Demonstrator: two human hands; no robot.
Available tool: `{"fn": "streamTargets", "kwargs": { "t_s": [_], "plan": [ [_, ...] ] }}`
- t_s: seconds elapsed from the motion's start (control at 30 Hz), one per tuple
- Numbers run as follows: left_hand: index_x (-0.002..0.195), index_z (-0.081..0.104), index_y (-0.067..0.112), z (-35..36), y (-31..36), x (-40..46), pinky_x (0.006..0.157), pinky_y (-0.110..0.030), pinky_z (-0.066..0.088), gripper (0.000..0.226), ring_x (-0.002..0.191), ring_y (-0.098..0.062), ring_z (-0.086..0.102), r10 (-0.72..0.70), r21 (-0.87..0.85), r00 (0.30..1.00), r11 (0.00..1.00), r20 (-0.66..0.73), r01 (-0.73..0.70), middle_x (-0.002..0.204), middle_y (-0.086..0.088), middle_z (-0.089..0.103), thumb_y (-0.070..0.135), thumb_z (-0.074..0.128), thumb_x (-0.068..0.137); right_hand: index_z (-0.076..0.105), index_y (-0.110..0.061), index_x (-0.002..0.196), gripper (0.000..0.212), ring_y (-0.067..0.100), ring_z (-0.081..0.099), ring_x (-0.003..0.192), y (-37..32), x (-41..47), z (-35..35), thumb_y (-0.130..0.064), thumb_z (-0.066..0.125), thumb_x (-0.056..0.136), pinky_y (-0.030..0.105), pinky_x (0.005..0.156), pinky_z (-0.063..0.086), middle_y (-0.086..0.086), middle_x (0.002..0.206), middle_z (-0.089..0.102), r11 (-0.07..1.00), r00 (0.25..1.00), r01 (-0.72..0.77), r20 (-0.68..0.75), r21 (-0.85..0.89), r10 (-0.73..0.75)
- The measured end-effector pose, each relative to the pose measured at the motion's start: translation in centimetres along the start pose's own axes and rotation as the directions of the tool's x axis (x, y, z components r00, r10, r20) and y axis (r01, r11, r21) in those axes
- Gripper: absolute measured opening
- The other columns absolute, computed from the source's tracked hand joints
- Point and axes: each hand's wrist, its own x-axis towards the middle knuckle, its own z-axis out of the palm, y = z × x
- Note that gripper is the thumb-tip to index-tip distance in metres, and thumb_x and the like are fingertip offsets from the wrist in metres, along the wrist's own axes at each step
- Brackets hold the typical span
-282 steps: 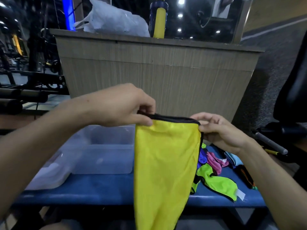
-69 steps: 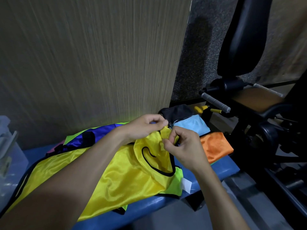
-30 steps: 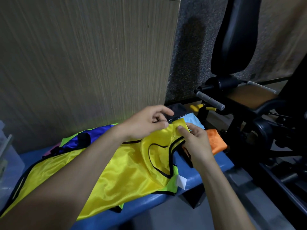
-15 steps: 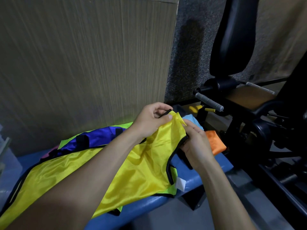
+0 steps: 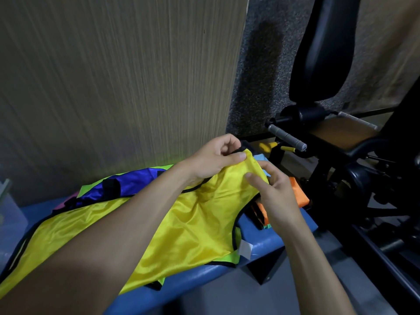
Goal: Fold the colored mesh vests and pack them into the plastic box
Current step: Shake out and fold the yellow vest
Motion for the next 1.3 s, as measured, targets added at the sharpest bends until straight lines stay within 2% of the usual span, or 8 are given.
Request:
{"fn": "streamTargets", "kwargs": {
  "t_s": [0.23,0.37,0.6,0.73,0.9,1.0,1.13,1.3],
  "plan": [
    [0.095,0.061,0.008,1.1,1.7,0.8,0.068,-0.023,0.042,0.015,0.077,-0.011,0.050,0.200,0.155,0.979,0.967,0.042,-0.204,0.086,-0.007,0.057,0.007,0.075,0.090,0.074,-0.008,0.098,0.014,0.027,0.067,0.083,-0.4,0.8,-0.4,-0.021,0.069,0.098,0.049,0.075,0.054,0.022,0.092,0.072,0.974,0.986,0.136,-0.071,-0.183,-0.151],
    [0.101,0.064,0.013,0.3,1.3,-1.0,0.072,-0.016,0.043,0.010,0.083,-0.008,0.060,0.279,0.348,0.948,0.913,-0.153,-0.213,0.098,0.001,0.064,0.012,0.070,0.093,0.065,-0.005,0.082,0.028,0.016,0.054,0.068,0.6,2.4,-0.4,-0.027,0.067,0.099,0.046,0.063,0.047,0.017,0.073,0.062,0.912,0.966,0.168,-0.121,-0.374,-0.228],
    [0.105,0.063,0.029,-1.7,-5.9,-10.4,0.082,-0.038,0.050,0.018,0.095,-0.012,0.056,0.219,0.810,0.926,0.571,-0.307,0.133,0.100,0.014,0.058,0.037,0.072,0.091,0.072,-0.006,0.104,0.032,0.015,0.059,0.080,2.2,4.3,-0.1,-0.037,0.063,0.098,0.032,0.072,0.043,0.000,0.081,0.067,0.868,0.959,0.023,-0.235,-0.496,-0.159],
    [0.110,0.065,0.029,-3.5,-7.7,-9.8,0.090,-0.034,0.037,0.027,0.104,-0.017,0.050,0.187,0.893,0.940,0.407,-0.285,0.190,0.106,0.011,0.058,0.047,0.069,0.090,0.070,-0.009,0.094,0.025,0.028,0.065,0.082,1.6,3.9,0.6,-0.032,0.063,0.098,0.043,0.074,0.050,0.018,0.084,0.070,0.872,0.955,-0.010,-0.263,-0.489,-0.137],
    [0.097,0.070,0.026,-3.9,-7.8,-7.8,0.086,-0.036,0.036,0.014,0.098,-0.019,0.052,0.213,0.968,0.963,0.223,-0.163,0.115,0.098,0.009,0.061,0.030,0.057,0.099,0.065,0.008,0.095,0.037,0.047,0.061,0.096,1.2,3.4,0.7,-0.028,0.063,0.098,0.054,0.079,0.053,0.035,0.100,0.066,0.869,0.941,-0.038,-0.312,-0.494,-0.135],
    [0.101,0.060,0.025,-4.6,-8.0,-6.7,0.091,-0.037,0.032,0.016,0.104,-0.019,0.048,0.089,0.937,0.969,0.290,-0.230,0.195,0.103,0.008,0.065,0.022,0.045,0.104,0.068,-0.002,0.089,0.033,0.037,0.061,0.071,1.2,3.5,0.4,-0.034,0.062,0.095,0.050,0.066,0.052,0.030,0.086,0.068,0.855,0.935,-0.057,-0.327,-0.515,-0.135],
    [0.120,0.059,0.022,-4.4,-8.3,-6.2,0.103,-0.040,0.032,0.036,0.116,-0.023,0.046,-0.011,0.982,0.993,0.150,-0.118,0.119,0.115,0.002,0.064,0.005,0.035,0.098,0.063,-0.018,0.088,0.012,0.042,0.065,0.092,1.1,3.4,0.7,-0.026,0.066,0.097,0.052,0.075,0.055,0.029,0.095,0.070,0.864,0.928,-0.092,-0.358,-0.495,-0.106],
    [0.126,0.059,0.018,-2.4,-7.6,-9.5,0.097,-0.043,0.042,0.044,0.114,-0.029,0.050,0.223,0.993,0.972,0.113,-0.069,0.044,0.121,-0.002,0.057,0.005,0.046,0.087,0.069,-0.015,0.100,0.017,0.038,0.066,0.092,1.3,3.9,0.8,-0.032,0.065,0.097,0.046,0.082,0.053,0.017,0.081,0.069,0.874,0.923,-0.113,-0.376,-0.473,-0.084]
  ]
}}
